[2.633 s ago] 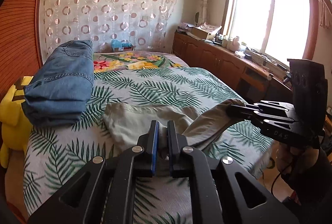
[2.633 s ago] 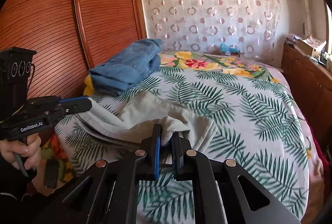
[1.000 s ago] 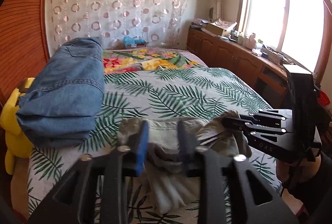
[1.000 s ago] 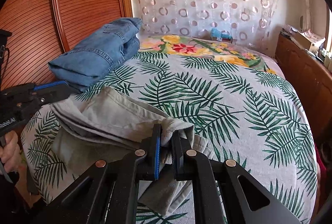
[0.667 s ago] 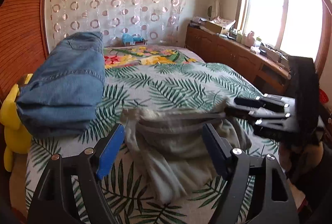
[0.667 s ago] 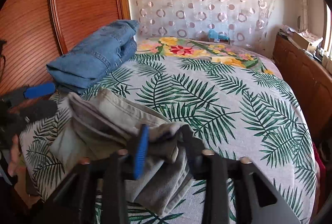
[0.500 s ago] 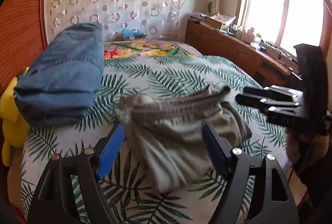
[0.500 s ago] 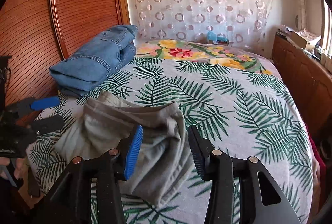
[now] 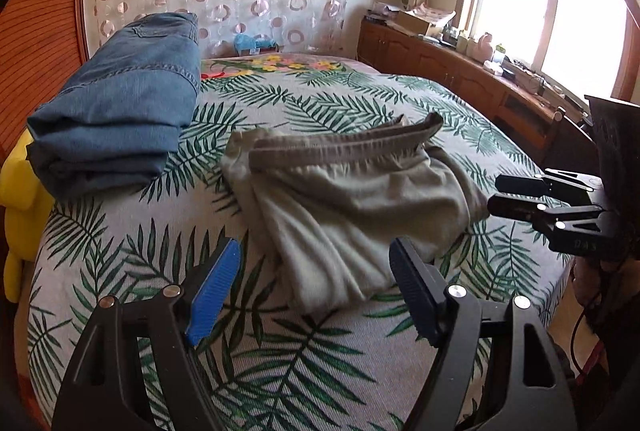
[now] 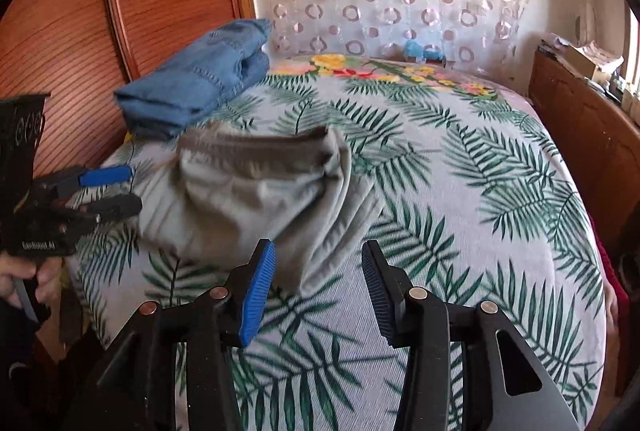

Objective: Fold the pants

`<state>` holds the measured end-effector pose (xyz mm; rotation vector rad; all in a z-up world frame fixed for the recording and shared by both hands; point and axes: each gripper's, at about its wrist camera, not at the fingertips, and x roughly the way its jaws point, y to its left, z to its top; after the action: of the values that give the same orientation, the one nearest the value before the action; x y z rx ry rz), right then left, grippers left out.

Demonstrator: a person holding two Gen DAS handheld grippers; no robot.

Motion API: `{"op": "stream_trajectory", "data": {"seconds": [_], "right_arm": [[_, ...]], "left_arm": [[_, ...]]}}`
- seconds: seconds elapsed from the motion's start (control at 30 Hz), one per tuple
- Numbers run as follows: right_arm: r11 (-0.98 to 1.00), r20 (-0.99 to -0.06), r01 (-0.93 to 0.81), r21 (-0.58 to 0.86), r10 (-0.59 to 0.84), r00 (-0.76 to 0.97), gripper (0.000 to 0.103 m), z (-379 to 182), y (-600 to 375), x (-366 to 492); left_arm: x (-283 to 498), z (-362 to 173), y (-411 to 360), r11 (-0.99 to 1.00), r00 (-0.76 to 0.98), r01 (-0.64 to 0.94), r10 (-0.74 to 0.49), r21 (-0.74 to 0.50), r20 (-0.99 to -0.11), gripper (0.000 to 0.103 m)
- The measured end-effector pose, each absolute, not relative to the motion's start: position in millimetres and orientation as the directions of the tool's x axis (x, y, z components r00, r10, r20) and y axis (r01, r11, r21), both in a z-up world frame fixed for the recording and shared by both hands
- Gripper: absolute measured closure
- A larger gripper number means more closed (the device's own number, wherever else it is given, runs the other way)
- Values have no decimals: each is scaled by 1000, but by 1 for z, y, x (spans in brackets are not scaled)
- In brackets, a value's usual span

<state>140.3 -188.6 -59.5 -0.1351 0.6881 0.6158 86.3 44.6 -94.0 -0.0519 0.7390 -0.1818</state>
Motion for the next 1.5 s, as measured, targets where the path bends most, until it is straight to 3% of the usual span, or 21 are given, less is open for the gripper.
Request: {"op": "stream_trajectory", "data": {"seconds": [0.17, 0.6, 0.9, 1.1, 1.3, 1.5], "right_arm": [[805, -645, -587, 84, 493, 583, 57, -66, -185, 136], [784, -665, -616, 79, 502, 554, 99, -73, -170, 150], [836, -628, -548, 32, 444, 640, 101, -59, -197, 149], [839, -627, -543, 28, 438, 644, 101, -64, -196, 147], [854, -632, -519, -28, 387, 671, 101, -65, -199, 150], [847, -636, -531, 4, 412, 653, 101, -68, -201, 149]], "left_arm": [[86, -100, 40, 982, 711, 155, -184, -104, -679, 25], [94, -115, 38, 989, 672, 133, -142, -70, -727, 25], [93, -118, 40, 990, 668, 122, -136, -72, -731, 26], [90, -117, 39, 984, 670, 150, -174, -98, -722, 51], [91, -117, 40, 986, 673, 141, -164, -93, -721, 55], [91, -114, 35, 981, 678, 167, -187, -99, -711, 81]]}}
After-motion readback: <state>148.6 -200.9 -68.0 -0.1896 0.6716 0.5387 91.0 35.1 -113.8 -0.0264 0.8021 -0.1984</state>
